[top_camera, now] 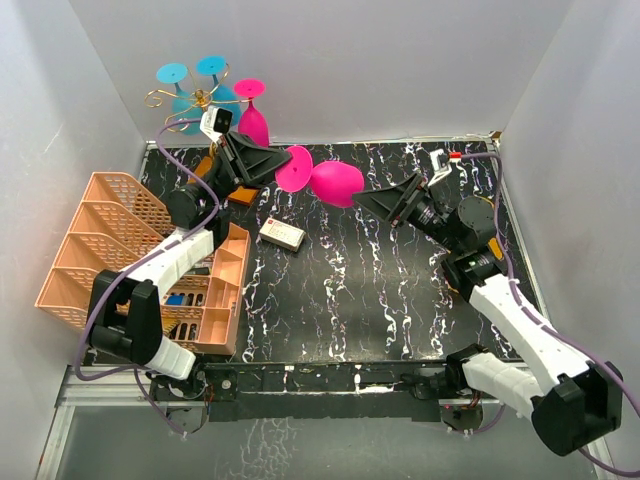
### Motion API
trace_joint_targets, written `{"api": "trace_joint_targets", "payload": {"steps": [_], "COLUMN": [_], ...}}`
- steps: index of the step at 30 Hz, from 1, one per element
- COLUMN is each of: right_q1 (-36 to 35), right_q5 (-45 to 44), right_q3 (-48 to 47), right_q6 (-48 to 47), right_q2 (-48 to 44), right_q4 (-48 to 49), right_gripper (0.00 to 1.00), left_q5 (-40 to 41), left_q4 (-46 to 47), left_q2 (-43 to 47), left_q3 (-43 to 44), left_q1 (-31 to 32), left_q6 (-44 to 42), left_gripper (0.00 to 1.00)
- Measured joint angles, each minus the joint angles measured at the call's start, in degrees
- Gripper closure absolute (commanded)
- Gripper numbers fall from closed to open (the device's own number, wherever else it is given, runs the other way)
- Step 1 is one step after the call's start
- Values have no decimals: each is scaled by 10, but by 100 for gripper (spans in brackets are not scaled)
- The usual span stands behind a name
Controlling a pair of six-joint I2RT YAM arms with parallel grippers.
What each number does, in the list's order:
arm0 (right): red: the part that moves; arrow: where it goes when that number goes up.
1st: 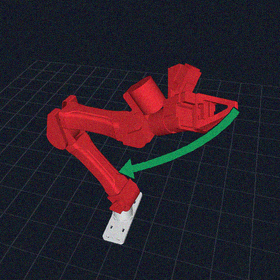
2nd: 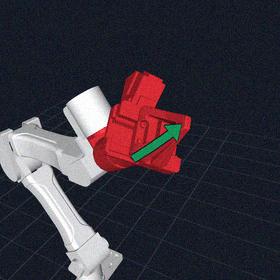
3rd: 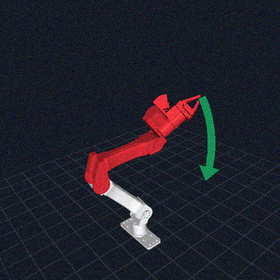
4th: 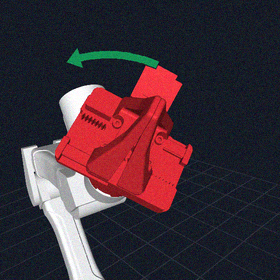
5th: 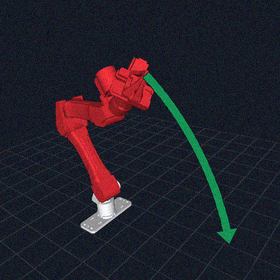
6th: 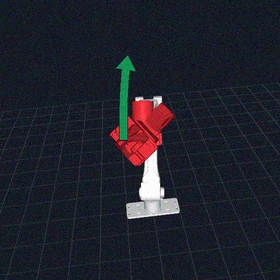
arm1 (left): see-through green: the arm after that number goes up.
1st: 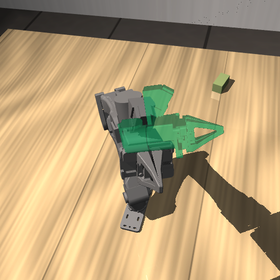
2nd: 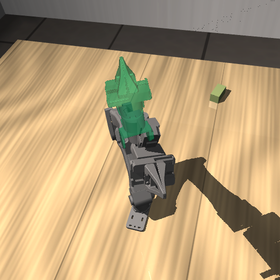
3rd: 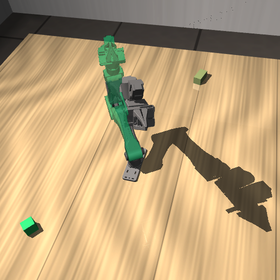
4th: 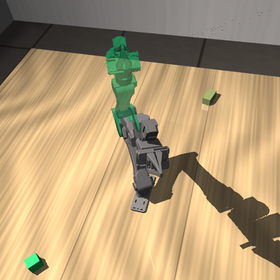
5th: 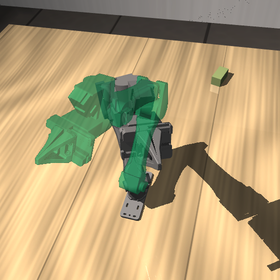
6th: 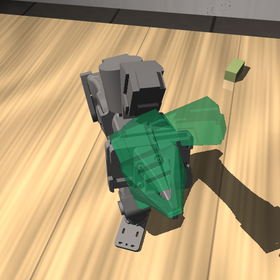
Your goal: Take the wine glass off the wine glass rack
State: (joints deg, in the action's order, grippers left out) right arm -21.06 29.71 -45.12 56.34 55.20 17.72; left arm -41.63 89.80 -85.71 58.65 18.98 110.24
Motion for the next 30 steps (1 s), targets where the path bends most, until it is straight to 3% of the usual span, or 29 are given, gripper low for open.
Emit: {"api": "trace_joint_targets", "payload": {"steps": [4,8,12,17,21,26,30], "right_q1": [0,1,3,3,1,0,0], "right_q5": [25,50,67,69,69,65,35], "right_q3": [12,21,38,52,63,63,63], "right_q6": [65,129,197,242,244,192,117], "right_q2": [31,64,83,68,46,-11,-92], "right_q4": [125,250,368,470,480,420,315], "right_gripper": [29,67,86,92,92,92,92], "left_q5": [8,25,48,58,49,9,-19], "left_q4": [7,14,24,28,28,21,18], "left_q2": [9,9,7,-6,-14,-20,-21], "left_q3": [-17,-21,-21,-21,-21,-21,-21], "left_q1": [5,10,10,13,17,17,17], "left_q6": [4,16,34,56,52,18,-22], "left_gripper": [100,100,100,88,60,35,22]}}
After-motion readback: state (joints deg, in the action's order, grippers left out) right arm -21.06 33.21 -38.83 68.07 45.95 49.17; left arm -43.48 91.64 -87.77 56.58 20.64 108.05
